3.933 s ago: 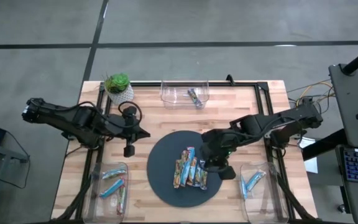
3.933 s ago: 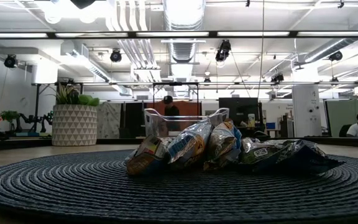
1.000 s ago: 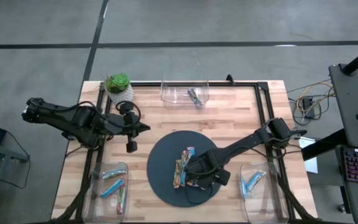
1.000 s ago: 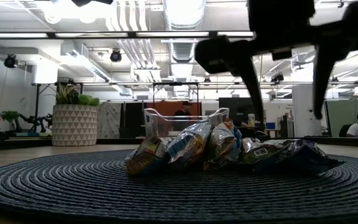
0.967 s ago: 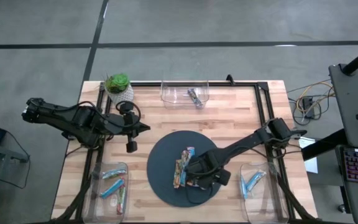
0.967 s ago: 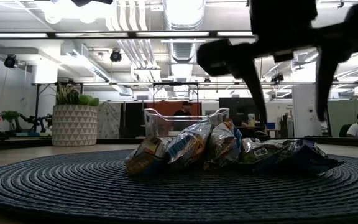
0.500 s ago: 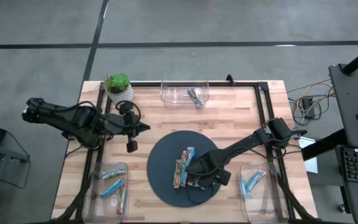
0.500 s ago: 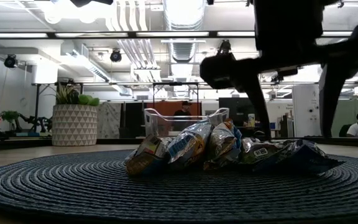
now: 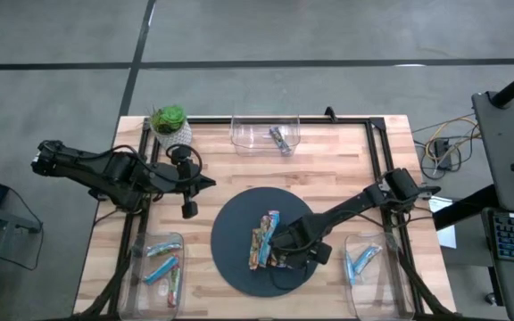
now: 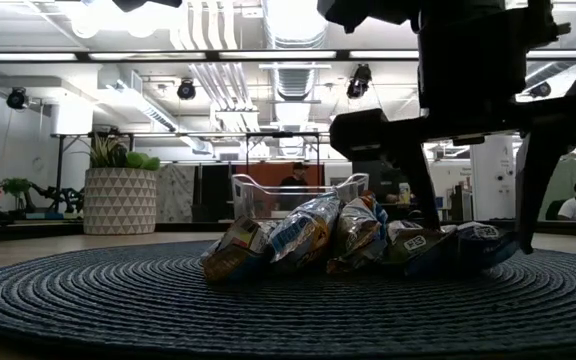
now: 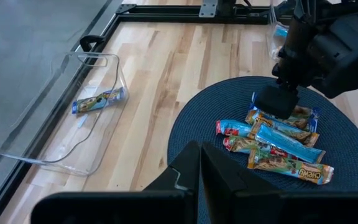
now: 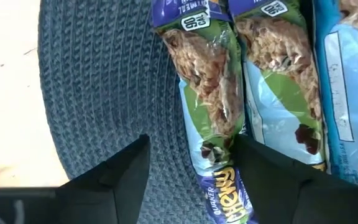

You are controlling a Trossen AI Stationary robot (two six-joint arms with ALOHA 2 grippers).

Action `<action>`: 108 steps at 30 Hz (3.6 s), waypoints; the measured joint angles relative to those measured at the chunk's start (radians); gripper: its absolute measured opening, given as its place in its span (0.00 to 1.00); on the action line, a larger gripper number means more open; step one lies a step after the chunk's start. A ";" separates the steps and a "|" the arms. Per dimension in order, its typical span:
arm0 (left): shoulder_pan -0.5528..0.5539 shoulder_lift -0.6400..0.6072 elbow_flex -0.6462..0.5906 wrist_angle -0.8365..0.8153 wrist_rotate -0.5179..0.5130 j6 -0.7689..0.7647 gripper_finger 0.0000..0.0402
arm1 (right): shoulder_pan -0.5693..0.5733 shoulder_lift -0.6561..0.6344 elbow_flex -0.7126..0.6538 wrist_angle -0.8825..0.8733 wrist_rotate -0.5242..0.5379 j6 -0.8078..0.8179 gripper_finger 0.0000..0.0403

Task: Pick and place Granola Bars by type
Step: Put the blue granola bar into the top transparent bin

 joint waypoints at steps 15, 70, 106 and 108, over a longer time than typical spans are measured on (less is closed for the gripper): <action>0.000 0.000 0.000 0.000 -0.024 -0.001 0.00 | 0.000 0.002 -0.001 0.002 0.002 0.000 0.22; 0.000 0.000 0.000 0.001 -0.026 0.003 0.00 | -0.249 -0.445 0.012 -0.040 0.107 0.352 0.12; 0.000 0.000 0.000 0.002 -0.026 -0.001 0.00 | -0.539 -0.594 0.300 -0.030 0.099 0.474 0.12; 0.000 0.000 0.000 0.002 -0.026 -0.001 0.00 | -0.564 -0.594 0.342 -0.029 0.098 0.477 0.12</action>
